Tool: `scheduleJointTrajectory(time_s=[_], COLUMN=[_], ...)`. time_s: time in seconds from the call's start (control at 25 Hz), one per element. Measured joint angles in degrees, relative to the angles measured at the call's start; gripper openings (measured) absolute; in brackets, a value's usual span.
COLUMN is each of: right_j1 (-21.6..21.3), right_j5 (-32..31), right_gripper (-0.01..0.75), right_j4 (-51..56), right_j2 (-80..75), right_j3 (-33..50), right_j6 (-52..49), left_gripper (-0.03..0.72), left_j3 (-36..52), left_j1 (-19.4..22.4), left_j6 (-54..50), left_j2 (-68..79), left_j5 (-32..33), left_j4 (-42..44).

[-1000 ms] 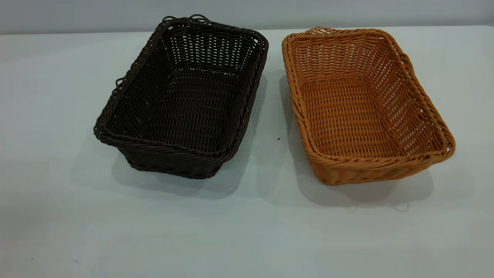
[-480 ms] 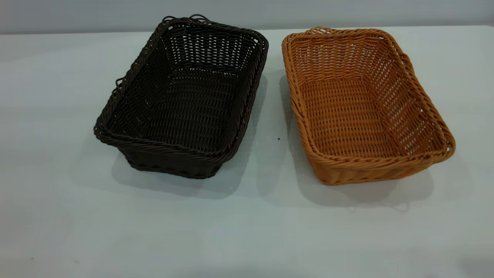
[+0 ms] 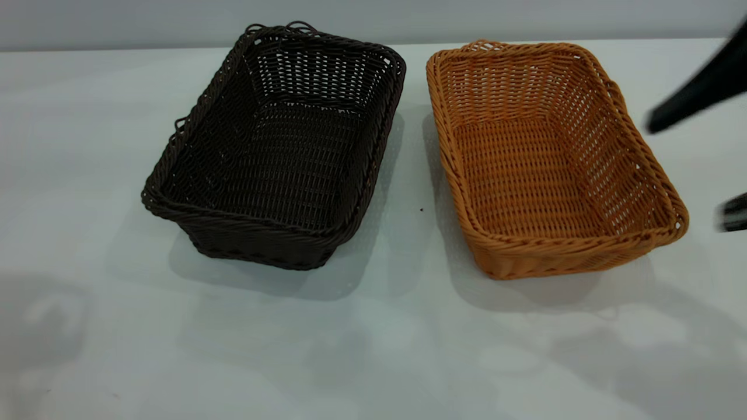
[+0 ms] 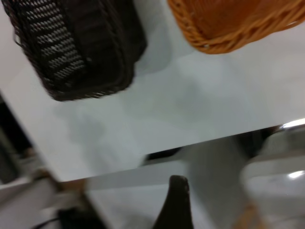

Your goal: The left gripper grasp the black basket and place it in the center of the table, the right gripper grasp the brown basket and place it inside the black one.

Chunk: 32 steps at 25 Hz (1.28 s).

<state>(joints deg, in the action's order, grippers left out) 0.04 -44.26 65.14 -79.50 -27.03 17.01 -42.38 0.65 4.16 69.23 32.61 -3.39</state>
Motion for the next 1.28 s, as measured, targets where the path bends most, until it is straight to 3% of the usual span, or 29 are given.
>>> scheduleJointTrajectory(time_s=[0.24,0.4,0.6,1.0,1.28], right_j1=[1.21,5.91,11.48,15.59,15.99], right_j5=[2.03,2.91,8.84,23.78,27.65], right_gripper=[0.591,0.591,0.591,0.591,0.591], right_j4=[25.06,35.94,38.14,38.90,39.22], right_j2=[-16.58,-25.08,-33.48,-41.00,-43.61], right_j3=[-0.54,-1.06,-5.55,-12.50,-14.84], right_j6=[10.75,12.52,10.42,-1.42,-2.40], left_gripper=[0.456,0.456,0.456,0.456,0.456], left_j3=[-5.47,-7.24,-9.03,-13.72,-25.37], left_j1=[0.00,0.00,0.00,-0.39,-5.29], left_j6=[5.99,9.61,13.47,15.96,15.94], left_j2=[8.63,11.87,15.47,25.36,41.71], left_j5=[-1.98,-2.40,-2.63,-3.93,-4.81], left_j4=[-7.55,-11.90,-15.73,-16.45,-16.45])
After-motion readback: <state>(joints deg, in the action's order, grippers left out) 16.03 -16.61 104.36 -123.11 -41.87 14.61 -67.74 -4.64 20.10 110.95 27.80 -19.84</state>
